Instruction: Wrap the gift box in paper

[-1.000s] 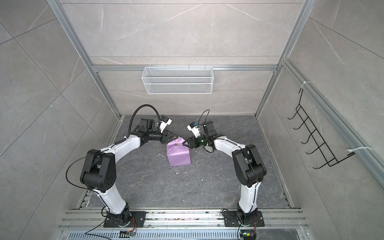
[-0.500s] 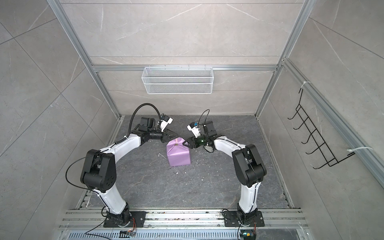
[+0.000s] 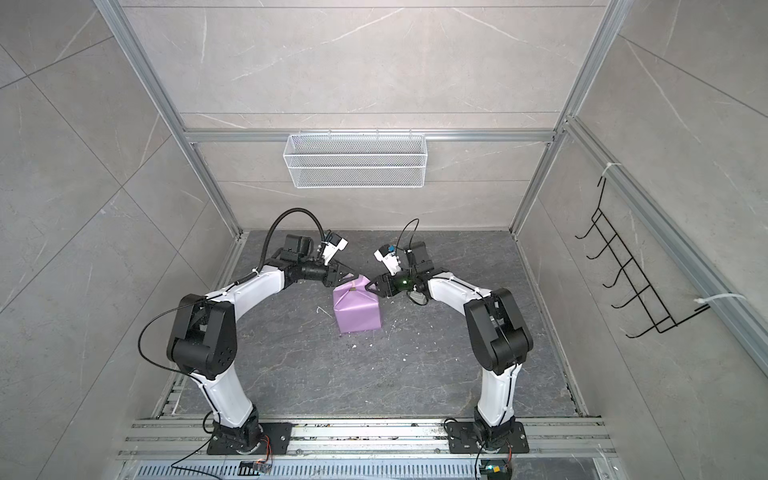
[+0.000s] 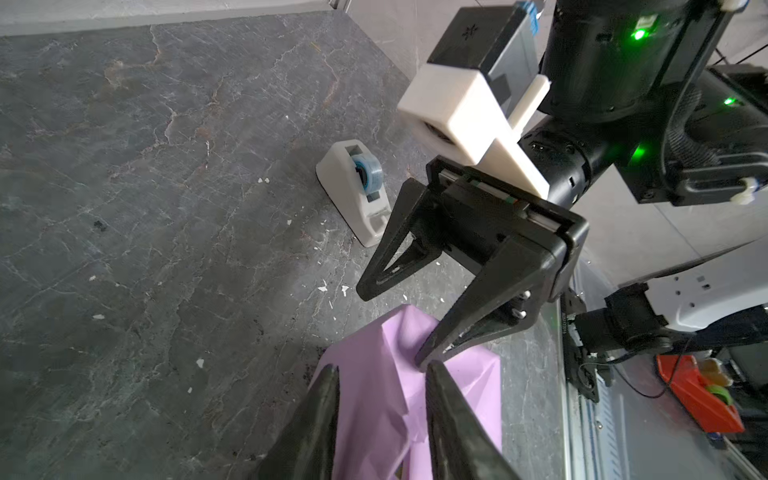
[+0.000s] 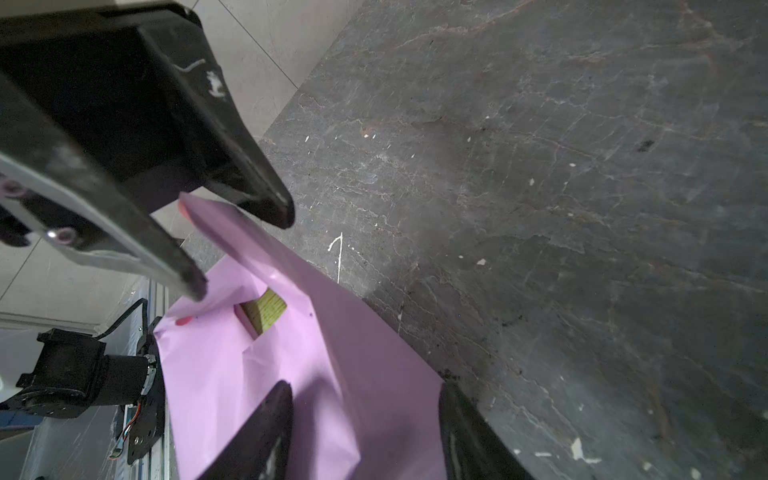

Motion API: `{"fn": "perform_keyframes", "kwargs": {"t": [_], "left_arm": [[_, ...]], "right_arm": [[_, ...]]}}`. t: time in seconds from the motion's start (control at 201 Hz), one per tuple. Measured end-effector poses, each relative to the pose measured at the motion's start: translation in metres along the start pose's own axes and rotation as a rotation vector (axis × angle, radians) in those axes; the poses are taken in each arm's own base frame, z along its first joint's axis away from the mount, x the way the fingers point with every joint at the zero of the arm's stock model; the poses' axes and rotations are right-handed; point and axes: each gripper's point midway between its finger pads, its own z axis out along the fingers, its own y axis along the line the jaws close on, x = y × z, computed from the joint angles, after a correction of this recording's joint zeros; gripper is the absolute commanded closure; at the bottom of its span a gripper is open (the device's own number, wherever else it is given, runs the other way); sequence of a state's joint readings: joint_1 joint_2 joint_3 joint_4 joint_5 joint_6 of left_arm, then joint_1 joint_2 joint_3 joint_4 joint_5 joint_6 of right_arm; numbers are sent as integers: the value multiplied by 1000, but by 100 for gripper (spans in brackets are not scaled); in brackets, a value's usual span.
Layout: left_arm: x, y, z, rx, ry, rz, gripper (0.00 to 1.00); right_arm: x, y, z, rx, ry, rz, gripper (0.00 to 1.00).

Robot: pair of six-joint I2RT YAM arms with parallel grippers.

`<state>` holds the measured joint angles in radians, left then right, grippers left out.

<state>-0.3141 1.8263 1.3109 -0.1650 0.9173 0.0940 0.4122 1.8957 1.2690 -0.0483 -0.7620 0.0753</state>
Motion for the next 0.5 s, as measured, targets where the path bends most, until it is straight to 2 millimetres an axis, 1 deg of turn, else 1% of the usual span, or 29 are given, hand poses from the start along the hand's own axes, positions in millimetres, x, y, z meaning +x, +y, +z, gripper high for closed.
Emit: {"fn": "perform_keyframes", "kwargs": {"t": [0.124,0.498], "left_arm": [[2,0,0,1,8,-6,77],[-2,0,0,0,3,0,88]], "right_arm": [[0,0,0,0,0,0,43],[0,0,0,0,0,0,43]]}}
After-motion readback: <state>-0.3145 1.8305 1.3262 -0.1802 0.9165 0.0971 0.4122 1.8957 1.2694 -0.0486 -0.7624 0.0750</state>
